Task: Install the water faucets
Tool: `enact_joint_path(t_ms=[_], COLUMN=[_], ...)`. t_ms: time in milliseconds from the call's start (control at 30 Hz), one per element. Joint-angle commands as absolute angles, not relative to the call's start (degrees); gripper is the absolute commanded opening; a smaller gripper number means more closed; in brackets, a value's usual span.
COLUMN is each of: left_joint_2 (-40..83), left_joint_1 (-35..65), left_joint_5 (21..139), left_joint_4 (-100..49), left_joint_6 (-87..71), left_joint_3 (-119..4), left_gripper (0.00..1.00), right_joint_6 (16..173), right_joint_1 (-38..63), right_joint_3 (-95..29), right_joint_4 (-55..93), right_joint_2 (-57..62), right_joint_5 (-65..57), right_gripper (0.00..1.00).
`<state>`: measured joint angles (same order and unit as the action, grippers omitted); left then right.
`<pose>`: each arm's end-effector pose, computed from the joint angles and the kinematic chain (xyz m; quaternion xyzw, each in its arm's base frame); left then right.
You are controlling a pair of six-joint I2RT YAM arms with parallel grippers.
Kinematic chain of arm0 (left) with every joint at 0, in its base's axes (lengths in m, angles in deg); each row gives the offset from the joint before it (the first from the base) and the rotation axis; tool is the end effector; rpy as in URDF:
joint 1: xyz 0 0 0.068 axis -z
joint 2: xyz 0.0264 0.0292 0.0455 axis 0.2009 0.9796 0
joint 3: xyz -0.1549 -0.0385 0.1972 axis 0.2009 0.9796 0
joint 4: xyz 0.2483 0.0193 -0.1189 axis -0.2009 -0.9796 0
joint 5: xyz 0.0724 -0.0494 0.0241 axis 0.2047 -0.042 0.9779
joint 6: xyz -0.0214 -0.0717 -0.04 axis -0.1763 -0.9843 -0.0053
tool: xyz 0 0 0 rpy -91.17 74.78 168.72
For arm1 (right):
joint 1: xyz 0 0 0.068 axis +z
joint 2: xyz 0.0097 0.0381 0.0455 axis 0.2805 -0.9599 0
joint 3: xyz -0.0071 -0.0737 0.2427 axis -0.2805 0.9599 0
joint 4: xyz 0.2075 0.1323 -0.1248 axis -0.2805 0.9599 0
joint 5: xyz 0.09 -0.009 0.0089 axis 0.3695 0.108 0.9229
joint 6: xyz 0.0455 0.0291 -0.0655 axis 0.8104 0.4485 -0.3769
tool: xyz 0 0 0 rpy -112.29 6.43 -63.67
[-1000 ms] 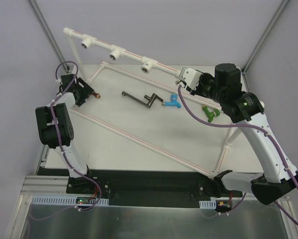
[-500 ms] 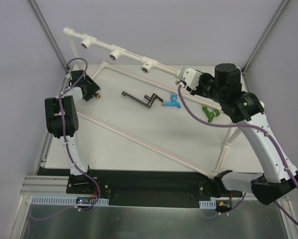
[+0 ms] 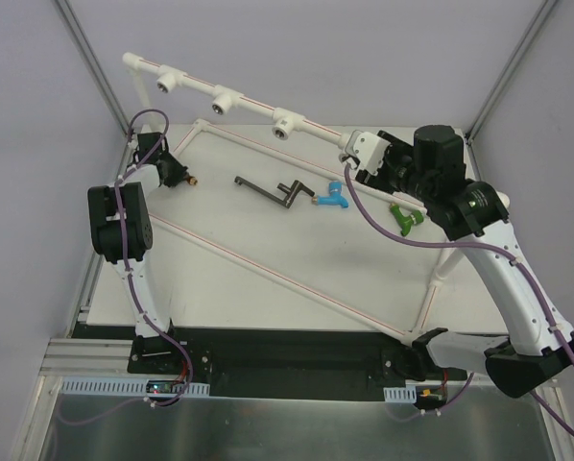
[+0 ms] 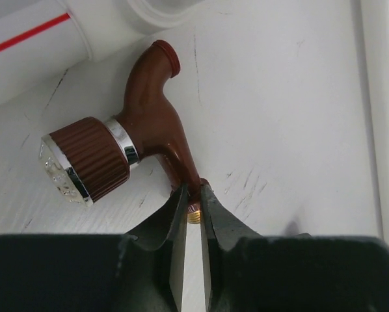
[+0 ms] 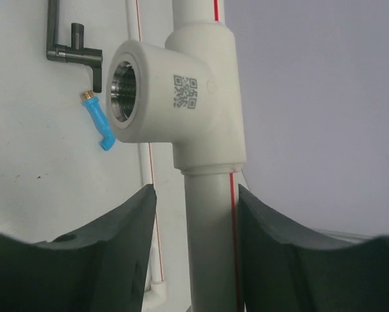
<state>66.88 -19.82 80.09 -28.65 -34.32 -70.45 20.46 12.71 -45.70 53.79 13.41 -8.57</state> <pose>0.5052 0.0621 0.1304 -0.3167 0.8357 -0.1758 0.4129 0.2666 0.1525 0.4377 -0.6113 0.5244 -0.1741 0.5666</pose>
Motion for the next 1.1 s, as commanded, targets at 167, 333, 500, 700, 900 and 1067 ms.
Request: enact_joint_path(t_ms=[167, 333, 500, 700, 900, 1067], left_joint_2=[65.31, 60.66, 51.89, 47.55, 55.79, 61.34], left_joint_1=[-19.41, -18.97, -19.32, -23.01, -24.33, -24.33], left_joint_5=[75.27, 74.65, 78.06, 84.58, 77.12, 74.92], left_joint_4=[-29.88, -27.60, -24.08, -25.13, -32.41, -33.66], left_joint_6=[-34.72, -34.28, -32.71, -25.42, -20.49, -21.01], left_joint_3=[-65.86, -61.29, -56.98, -58.72, -68.64, -72.70], left_gripper=[0.16, 0.19, 0.43, 0.71, 0.81, 0.83], right_joint_6=[27.69, 29.71, 33.22, 38.84, 46.14, 52.11], right_joint_1=[13.95, 13.95, 14.03, 14.03, 14.03, 14.21], right_joint_3=[-47.36, -48.42, -48.51, -43.59, -36.12, -34.44], right_joint_4=[51.58, 49.04, 48.06, 46.31, 41.91, 42.70], right_joint_2=[20.52, 22.28, 25.17, 31.23, 36.08, 35.64], right_joint_5=[-3.46, -3.11, 0.14, 1.80, 6.10, 10.68], right_gripper=[0.73, 0.85, 0.96, 0.98, 0.99, 0.99])
